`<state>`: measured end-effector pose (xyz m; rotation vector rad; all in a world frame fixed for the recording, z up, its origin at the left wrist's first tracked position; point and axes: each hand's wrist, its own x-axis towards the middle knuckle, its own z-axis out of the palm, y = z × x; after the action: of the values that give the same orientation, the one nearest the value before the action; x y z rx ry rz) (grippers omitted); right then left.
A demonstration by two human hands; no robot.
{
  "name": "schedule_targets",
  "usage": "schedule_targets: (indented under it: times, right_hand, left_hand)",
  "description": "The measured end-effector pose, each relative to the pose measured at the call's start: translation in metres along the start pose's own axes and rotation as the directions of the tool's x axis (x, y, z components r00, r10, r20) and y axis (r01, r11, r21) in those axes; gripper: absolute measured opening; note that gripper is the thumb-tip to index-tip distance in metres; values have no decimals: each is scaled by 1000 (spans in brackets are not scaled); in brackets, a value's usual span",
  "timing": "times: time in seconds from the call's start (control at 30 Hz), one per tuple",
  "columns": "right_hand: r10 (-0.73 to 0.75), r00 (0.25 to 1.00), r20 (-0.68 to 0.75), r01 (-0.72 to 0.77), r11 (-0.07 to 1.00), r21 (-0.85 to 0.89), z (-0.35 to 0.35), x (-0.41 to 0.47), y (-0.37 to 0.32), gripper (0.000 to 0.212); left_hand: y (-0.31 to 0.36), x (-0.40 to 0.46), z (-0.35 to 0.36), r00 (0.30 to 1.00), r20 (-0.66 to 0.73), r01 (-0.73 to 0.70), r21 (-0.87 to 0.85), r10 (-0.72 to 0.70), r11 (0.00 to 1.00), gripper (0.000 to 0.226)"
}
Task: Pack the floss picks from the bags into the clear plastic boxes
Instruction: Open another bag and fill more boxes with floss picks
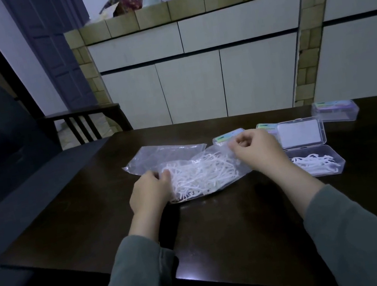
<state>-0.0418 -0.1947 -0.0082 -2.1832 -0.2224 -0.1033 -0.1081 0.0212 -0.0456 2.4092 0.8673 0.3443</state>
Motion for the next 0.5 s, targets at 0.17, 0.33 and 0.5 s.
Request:
schedule_targets:
  times: [0.17, 0.33, 0.5]
  right_hand:
    - [71, 997, -1, -70, 995, 64, -12, 1, 8, 12]
    - [104, 994, 36, -106, 992, 71, -16, -2, 7, 13]
    - [95, 993, 67, -103, 984, 142, -18, -15, 4, 14]
  left_hand:
    - [1, -5, -11, 994, -100, -46, 20, 48, 999, 25]
    - [7, -20, -14, 963, -240, -117, 24, 120, 993, 21]
    - [10, -27, -42, 817, -502, -341, -26, 283, 940, 17]
